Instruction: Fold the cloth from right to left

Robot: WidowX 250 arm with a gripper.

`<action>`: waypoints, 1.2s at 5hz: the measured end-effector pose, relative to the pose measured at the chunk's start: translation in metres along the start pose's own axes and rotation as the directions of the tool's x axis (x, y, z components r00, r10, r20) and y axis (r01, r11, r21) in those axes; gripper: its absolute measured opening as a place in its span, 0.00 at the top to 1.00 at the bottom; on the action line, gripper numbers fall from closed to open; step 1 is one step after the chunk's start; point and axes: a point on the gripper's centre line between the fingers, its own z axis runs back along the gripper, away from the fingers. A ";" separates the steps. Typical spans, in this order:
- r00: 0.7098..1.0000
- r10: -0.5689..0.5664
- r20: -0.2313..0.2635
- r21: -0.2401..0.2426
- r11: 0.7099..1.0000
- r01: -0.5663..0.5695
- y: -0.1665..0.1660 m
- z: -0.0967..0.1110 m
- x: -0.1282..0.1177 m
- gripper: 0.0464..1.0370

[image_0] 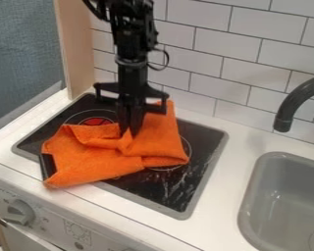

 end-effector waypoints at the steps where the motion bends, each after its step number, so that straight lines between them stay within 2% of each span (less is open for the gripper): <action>1: 0.999 0.022 -0.034 0.000 1.000 -0.022 0.006 -0.003 -0.003 0.78; 3: 0.997 0.029 -0.070 -0.045 0.998 -0.032 -0.001 0.001 -0.008 0.20; 4: 0.998 0.020 -0.061 -0.071 0.997 -0.025 -0.004 0.014 -0.010 0.01; 5: 0.999 0.025 -0.042 -0.073 0.997 -0.029 -0.004 0.029 -0.005 0.03; 6: 0.999 0.040 0.004 -0.052 0.998 -0.040 -0.001 0.053 0.001 0.04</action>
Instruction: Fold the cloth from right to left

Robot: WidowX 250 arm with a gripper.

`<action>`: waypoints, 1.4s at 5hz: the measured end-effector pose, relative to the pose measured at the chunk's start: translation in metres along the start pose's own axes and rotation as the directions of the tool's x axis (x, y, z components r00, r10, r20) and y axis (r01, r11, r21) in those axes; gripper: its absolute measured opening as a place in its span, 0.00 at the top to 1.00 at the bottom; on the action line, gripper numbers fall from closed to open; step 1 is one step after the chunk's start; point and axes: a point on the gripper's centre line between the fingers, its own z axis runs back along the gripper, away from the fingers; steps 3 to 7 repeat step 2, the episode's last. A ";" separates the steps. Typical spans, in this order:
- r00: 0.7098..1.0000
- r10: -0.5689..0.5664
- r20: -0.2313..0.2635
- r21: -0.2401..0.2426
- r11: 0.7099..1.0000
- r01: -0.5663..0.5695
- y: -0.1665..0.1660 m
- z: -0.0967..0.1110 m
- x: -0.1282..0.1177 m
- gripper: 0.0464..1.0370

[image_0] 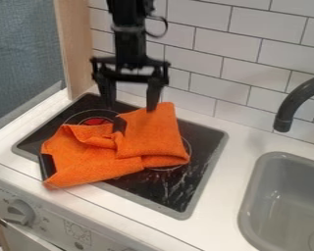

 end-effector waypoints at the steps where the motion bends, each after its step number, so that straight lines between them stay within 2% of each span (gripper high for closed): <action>1: 1.000 0.004 0.001 -0.003 1.000 -0.004 0.000 0.001 0.000 0.04; 7: 1.000 0.004 0.001 -0.002 1.000 -0.004 0.000 0.001 0.000 0.04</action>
